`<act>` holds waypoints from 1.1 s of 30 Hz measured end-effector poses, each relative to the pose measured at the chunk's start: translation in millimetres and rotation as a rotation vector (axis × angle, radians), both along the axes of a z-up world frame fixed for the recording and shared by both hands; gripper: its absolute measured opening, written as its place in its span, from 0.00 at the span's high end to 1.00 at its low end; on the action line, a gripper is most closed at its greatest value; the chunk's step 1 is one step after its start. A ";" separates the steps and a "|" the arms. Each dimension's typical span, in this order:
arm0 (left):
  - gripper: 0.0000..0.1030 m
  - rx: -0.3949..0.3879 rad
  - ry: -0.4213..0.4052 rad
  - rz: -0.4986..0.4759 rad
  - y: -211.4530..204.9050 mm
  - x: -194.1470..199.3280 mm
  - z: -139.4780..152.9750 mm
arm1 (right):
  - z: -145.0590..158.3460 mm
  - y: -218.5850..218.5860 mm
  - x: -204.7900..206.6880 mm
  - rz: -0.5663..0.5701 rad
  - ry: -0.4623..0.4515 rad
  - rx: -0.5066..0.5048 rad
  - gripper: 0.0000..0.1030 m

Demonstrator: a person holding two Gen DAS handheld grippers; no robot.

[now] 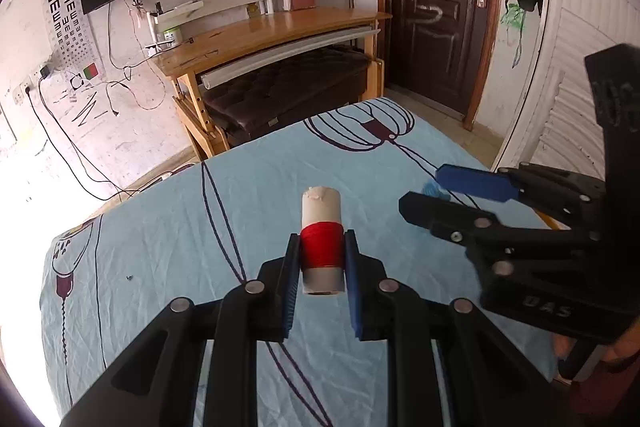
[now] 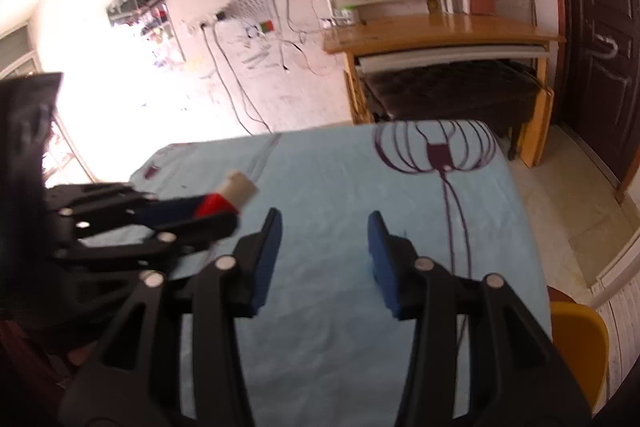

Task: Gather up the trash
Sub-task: 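Carry the blue cloth and the red-and-white roll toward the orange bin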

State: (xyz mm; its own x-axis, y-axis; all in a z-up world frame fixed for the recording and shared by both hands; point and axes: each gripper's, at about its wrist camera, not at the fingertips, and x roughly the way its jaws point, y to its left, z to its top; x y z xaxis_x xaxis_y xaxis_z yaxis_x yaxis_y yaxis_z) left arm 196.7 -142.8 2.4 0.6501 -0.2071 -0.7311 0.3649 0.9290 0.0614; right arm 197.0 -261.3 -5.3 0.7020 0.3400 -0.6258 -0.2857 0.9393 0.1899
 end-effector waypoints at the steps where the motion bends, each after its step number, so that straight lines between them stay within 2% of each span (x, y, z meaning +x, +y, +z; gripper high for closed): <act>1: 0.84 0.001 0.000 0.002 0.1 2.8 -0.5 | -0.9 -1.2 2.8 -0.008 0.002 -0.019 0.40; 2: 0.84 0.004 -0.001 0.006 0.6 3.1 -0.1 | -2.8 -4.3 6.6 -0.018 0.006 -0.032 0.37; 8: 0.84 0.012 0.003 0.027 5.0 10.0 1.7 | -8.1 -19.9 24.8 -0.024 0.052 -0.054 0.37; 11: 0.84 0.010 0.012 0.028 3.7 12.0 -0.7 | -17.4 -11.4 31.8 -0.021 0.088 -0.126 0.37; 14: 0.84 0.012 0.014 0.024 1.8 12.4 -2.0 | -18.1 -5.8 32.3 -0.029 0.085 -0.181 0.38; 17: 0.84 0.010 0.012 0.024 1.8 13.4 0.4 | -25.1 -5.4 35.4 -0.017 0.123 -0.203 0.51; 18: 0.84 0.006 0.010 0.026 3.4 13.5 1.8 | -26.3 -6.3 36.1 -0.015 0.129 -0.212 0.61; 20: 0.84 0.002 0.010 0.028 4.3 13.6 2.3 | -29.1 -8.5 37.6 -0.007 0.141 -0.218 0.72; 24: 0.84 -0.005 0.018 0.032 5.4 13.0 0.8 | -27.6 -12.6 35.7 -0.014 0.129 -0.215 0.74; 33: 0.84 0.004 0.020 0.027 -0.2 15.1 -0.6 | 4.9 -30.7 -0.8 -0.051 0.002 -0.119 0.73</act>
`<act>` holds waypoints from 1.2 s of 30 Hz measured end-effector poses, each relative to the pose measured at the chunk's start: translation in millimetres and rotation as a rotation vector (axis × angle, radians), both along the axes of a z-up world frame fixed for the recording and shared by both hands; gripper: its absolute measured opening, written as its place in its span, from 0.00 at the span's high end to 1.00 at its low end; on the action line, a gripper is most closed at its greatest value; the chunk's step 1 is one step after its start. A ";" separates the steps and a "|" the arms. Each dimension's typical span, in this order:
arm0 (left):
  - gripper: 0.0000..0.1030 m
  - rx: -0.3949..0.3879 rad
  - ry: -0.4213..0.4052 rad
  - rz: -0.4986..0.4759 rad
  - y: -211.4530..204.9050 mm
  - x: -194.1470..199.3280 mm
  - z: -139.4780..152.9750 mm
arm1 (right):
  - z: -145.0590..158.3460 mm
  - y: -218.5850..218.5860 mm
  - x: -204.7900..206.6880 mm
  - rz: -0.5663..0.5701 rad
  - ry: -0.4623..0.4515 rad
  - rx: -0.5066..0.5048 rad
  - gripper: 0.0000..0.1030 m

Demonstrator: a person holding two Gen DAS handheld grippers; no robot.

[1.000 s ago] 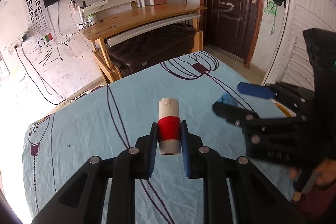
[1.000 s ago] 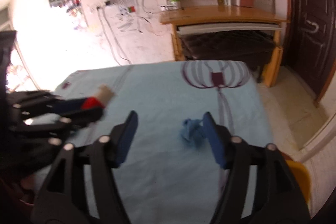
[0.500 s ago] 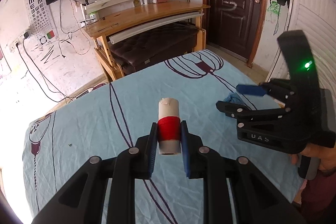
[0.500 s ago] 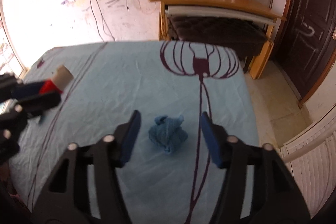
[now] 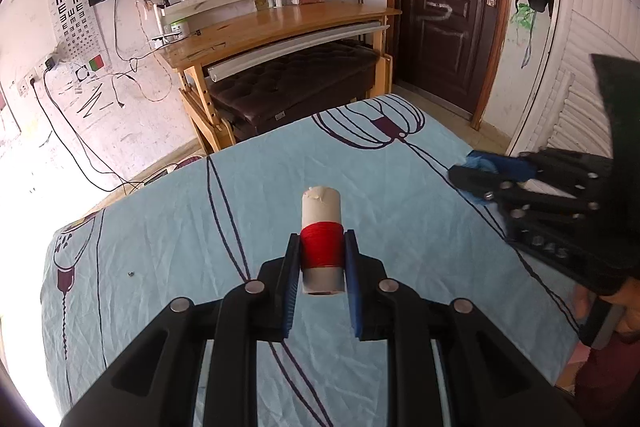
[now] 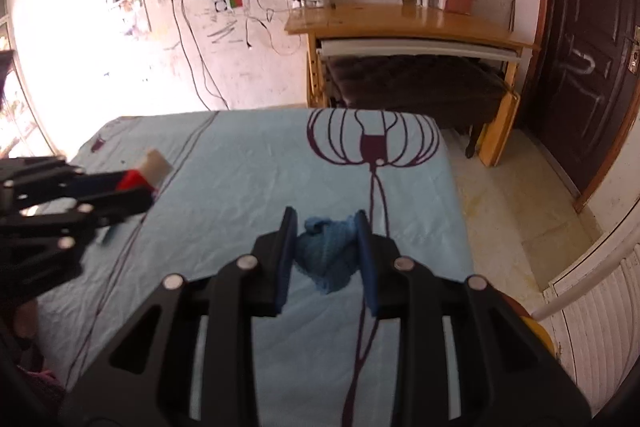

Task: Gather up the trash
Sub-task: 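Carry the blue cloth and the red-and-white roll toward the orange bin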

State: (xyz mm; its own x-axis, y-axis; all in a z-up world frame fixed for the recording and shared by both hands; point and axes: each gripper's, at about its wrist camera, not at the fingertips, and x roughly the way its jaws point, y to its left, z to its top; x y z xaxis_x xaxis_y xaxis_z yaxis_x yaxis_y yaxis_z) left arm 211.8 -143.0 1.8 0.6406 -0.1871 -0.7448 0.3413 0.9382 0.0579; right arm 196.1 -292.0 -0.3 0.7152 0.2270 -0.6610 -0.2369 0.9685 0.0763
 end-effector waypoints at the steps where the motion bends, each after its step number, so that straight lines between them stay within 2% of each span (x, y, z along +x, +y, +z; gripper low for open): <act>1: 0.84 0.001 0.000 -0.001 -1.5 0.0 -0.2 | 2.2 -4.3 -3.1 -0.007 -0.008 0.011 0.73; 17: 0.84 0.051 0.008 -0.041 -34.0 -1.9 -8.9 | -4.7 -83.1 -29.6 -0.162 -0.041 0.096 0.73; 23: 0.84 0.076 0.001 -0.071 -58.5 -5.9 -9.7 | -11.3 -105.1 -39.1 -0.192 -0.042 0.086 0.73; 36: 0.84 0.136 -0.010 -0.183 -136.8 -24.6 -11.4 | -26.6 -162.3 -59.4 -0.247 -0.055 0.182 0.73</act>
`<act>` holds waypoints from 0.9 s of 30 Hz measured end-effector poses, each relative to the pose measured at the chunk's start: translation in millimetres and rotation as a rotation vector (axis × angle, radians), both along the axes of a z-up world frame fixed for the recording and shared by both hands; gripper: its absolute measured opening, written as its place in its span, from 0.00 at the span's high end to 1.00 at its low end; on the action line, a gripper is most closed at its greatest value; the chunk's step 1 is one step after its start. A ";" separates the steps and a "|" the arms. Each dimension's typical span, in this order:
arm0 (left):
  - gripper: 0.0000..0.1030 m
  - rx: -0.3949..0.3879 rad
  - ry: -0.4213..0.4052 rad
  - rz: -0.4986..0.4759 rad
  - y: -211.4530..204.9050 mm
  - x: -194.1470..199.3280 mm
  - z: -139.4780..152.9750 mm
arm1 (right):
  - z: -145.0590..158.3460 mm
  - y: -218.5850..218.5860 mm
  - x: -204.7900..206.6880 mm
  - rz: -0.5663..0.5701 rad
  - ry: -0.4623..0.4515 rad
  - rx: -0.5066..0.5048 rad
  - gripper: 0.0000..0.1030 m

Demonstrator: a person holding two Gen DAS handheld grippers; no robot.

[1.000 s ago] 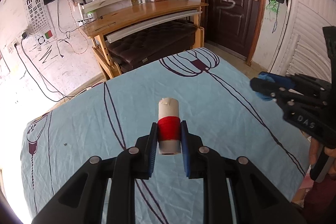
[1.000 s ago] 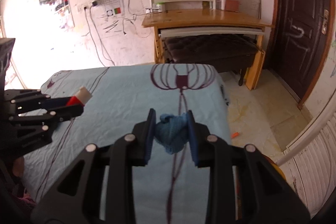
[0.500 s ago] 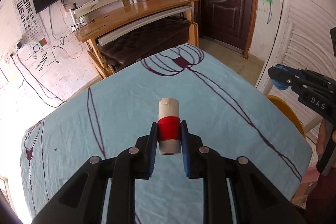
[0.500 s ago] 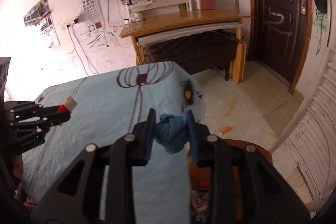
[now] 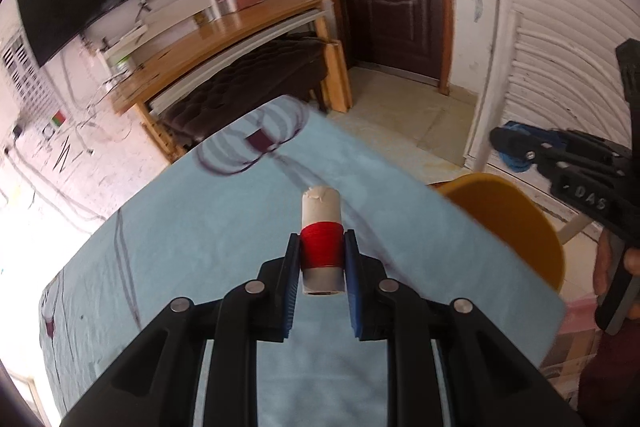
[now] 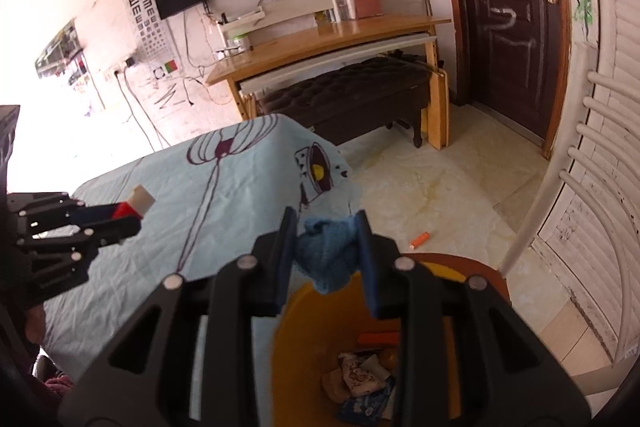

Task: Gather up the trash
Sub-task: 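Carry the blue cloth and the red-and-white roll toward the orange bin, then open both grippers over the orange bin to drop the items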

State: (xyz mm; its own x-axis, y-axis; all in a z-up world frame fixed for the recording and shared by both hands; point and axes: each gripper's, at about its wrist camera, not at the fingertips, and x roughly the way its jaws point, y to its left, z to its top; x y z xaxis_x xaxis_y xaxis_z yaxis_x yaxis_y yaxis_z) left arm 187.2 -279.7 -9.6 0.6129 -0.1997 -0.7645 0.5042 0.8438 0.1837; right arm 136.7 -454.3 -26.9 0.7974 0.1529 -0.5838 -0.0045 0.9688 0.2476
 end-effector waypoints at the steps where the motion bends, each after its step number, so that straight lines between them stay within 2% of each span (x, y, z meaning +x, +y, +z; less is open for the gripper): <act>1: 0.84 0.000 -0.004 -0.015 -8.0 -2.3 1.8 | -1.5 -3.8 -1.4 -0.004 0.000 0.007 0.73; 7: 0.84 0.016 -0.011 -0.121 -68.7 -12.2 1.1 | -16.2 -30.7 -8.2 -0.045 0.008 0.046 0.73; 10: 0.84 -0.018 0.112 -0.153 -93.5 -2.0 -8.5 | -26.4 -43.5 -12.3 -0.062 0.017 0.070 0.73; 13: 0.84 -0.098 0.261 -0.132 -107.3 17.9 -18.9 | -38.7 -52.2 -14.5 -0.066 0.031 0.095 0.73; 19: 0.83 -0.192 0.413 -0.084 -117.5 43.2 -38.9 | -62.4 -59.0 -14.7 -0.044 0.074 0.135 0.72; 22: 0.76 -0.207 0.430 -0.106 -123.6 41.6 -42.0 | -68.7 -60.3 -14.0 -0.041 0.084 0.143 0.58; 23: 0.69 -0.213 0.433 -0.116 -124.7 41.0 -41.7 | -69.1 -61.0 -13.7 -0.043 0.084 0.143 0.53; 24: 0.58 -0.219 0.431 -0.121 -126.4 38.7 -40.8 | -68.9 -61.7 -13.7 -0.044 0.082 0.146 0.53; 26: 0.48 -0.234 0.423 -0.123 -127.1 35.5 -37.8 | -67.3 -62.5 -14.7 -0.044 0.078 0.146 0.53; 27: 0.47 -0.241 0.415 -0.123 -125.8 33.5 -35.2 | -66.3 -62.4 -15.5 -0.045 0.075 0.143 0.53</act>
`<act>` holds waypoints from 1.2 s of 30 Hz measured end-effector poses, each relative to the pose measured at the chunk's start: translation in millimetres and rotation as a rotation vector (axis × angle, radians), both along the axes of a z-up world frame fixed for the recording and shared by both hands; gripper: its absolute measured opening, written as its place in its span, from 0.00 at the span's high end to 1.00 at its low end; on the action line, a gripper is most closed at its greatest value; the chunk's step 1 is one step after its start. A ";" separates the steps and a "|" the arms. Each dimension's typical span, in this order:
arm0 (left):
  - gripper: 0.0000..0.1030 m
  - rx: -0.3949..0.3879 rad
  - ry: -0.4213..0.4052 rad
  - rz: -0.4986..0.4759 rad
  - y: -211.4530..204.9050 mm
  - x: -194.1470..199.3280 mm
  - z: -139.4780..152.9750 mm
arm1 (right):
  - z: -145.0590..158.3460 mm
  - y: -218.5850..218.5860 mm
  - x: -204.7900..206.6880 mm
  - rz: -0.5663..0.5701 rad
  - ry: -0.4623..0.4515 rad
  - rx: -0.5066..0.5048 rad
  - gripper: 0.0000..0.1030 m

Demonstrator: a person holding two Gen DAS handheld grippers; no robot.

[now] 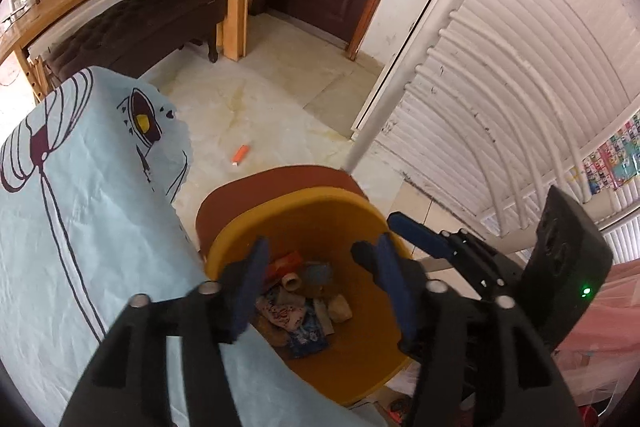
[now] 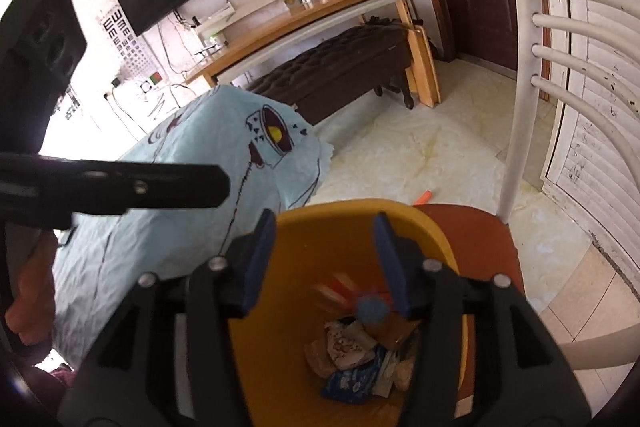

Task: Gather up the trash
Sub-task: 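Open both grippers over the orange bin to drop the items, then move both tools back over the bed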

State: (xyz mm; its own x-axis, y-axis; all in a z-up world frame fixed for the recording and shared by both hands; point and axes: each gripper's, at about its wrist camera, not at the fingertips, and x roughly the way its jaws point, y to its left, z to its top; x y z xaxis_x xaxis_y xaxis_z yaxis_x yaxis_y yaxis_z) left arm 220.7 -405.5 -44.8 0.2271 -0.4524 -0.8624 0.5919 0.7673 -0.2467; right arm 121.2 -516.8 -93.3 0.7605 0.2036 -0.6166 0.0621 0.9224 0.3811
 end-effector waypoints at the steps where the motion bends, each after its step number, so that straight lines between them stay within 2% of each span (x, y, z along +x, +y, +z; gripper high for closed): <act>1: 0.47 -0.005 -0.007 -0.001 1.7 -2.8 2.4 | 0.8 -0.1 -1.0 0.000 -0.003 -0.001 0.53; 4: 0.47 -0.018 -0.045 -0.001 12.9 -11.6 12.5 | 4.7 -0.5 -3.7 -0.004 -0.016 0.003 0.49; 6: 0.47 -0.016 -0.082 0.010 27.4 -19.3 18.7 | 7.8 -0.9 -6.6 -0.007 -0.032 0.013 0.37; 8: 0.46 -0.021 -0.100 0.031 39.8 -23.6 23.0 | 11.4 0.5 -7.8 -0.004 -0.042 0.017 0.34; 12: 0.43 -0.026 -0.158 0.089 75.8 -27.6 37.7 | 22.8 8.2 -9.8 0.010 -0.065 0.026 0.19; 18: 0.41 -0.051 -0.256 0.199 137.9 -32.6 58.4 | 46.6 36.2 -9.3 0.054 -0.085 0.006 0.09; 23: 0.41 -0.001 -0.372 0.301 192.8 -44.4 62.8 | 72.2 72.7 -9.6 0.098 -0.115 -0.033 0.07; 31: 0.41 -0.001 -0.437 0.419 275.0 -63.8 66.2 | 104.6 147.6 -4.2 0.165 -0.150 -0.107 0.06; 34: 0.34 -0.030 -0.454 0.451 301.7 -68.0 65.7 | 107.8 173.9 -3.8 0.171 -0.172 -0.104 0.06; 36: 0.22 -0.038 -0.494 0.492 318.0 -75.8 64.5 | 106.6 190.7 -2.7 0.174 -0.180 -0.090 0.06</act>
State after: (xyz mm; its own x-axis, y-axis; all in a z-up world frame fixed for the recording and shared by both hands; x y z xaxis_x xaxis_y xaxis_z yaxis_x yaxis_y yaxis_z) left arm 144.9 -87.5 19.6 0.7748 -0.2243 -0.5910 0.2273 0.9713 -0.0706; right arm 118.5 -326.1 13.3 0.8178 0.2915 -0.4962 -0.1622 0.9440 0.2873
